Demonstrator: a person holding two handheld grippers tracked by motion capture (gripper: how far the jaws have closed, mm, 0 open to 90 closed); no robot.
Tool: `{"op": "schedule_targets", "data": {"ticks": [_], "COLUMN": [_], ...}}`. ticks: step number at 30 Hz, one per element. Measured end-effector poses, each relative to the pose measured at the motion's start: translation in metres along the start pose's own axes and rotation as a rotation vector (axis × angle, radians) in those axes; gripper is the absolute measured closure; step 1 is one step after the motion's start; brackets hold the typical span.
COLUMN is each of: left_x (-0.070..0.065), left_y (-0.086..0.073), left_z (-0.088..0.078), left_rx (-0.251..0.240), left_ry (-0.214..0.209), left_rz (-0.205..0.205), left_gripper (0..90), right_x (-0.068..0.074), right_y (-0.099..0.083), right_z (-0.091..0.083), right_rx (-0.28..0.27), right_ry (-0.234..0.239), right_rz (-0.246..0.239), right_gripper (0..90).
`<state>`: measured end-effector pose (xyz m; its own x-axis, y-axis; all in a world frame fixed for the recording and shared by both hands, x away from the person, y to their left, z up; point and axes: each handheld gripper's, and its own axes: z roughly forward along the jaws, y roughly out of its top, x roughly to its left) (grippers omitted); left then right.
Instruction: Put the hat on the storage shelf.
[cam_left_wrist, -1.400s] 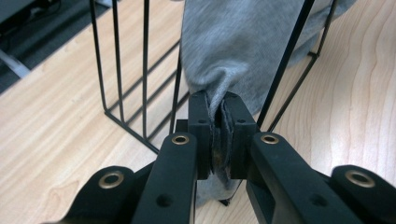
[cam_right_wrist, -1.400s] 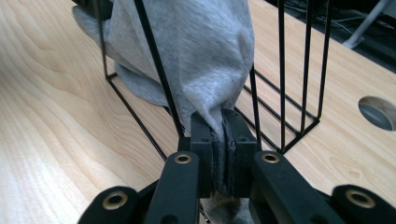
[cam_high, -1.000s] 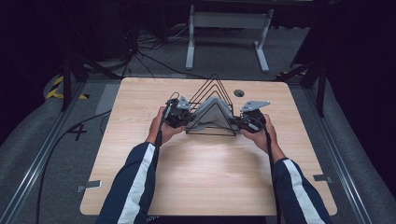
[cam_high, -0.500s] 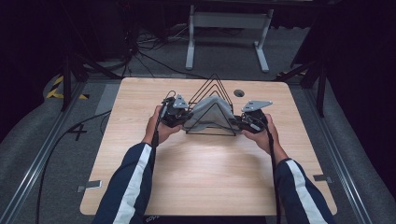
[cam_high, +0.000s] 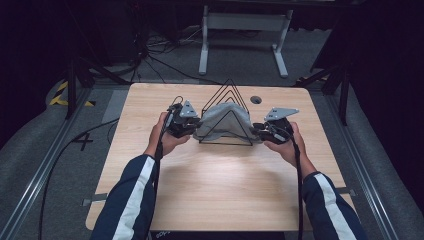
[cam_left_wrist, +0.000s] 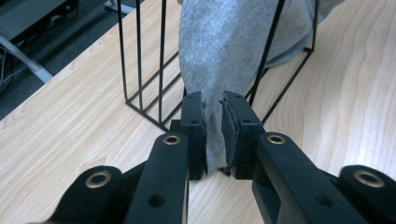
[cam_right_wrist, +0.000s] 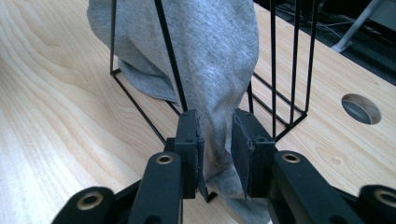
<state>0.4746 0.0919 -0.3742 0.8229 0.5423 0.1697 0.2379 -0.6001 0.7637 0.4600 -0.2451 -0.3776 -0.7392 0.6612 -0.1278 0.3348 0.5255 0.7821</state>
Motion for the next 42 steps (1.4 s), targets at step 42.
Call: {"op": "schedule_targets", "data": {"ticks": [42], "left_x": [-0.023], "left_y": [-0.094], "left_z": [-0.061], "left_rx": [0.147], "left_ry": [-0.023], "left_rz": [0.063], "left_gripper": [72.3], "right_x": [0.017], "right_y": [-0.057], "right_z": [-0.051], "right_rx": [0.091], "right_ry": [-0.008], "right_rz": [-0.080], "right_gripper": [61.1]}}
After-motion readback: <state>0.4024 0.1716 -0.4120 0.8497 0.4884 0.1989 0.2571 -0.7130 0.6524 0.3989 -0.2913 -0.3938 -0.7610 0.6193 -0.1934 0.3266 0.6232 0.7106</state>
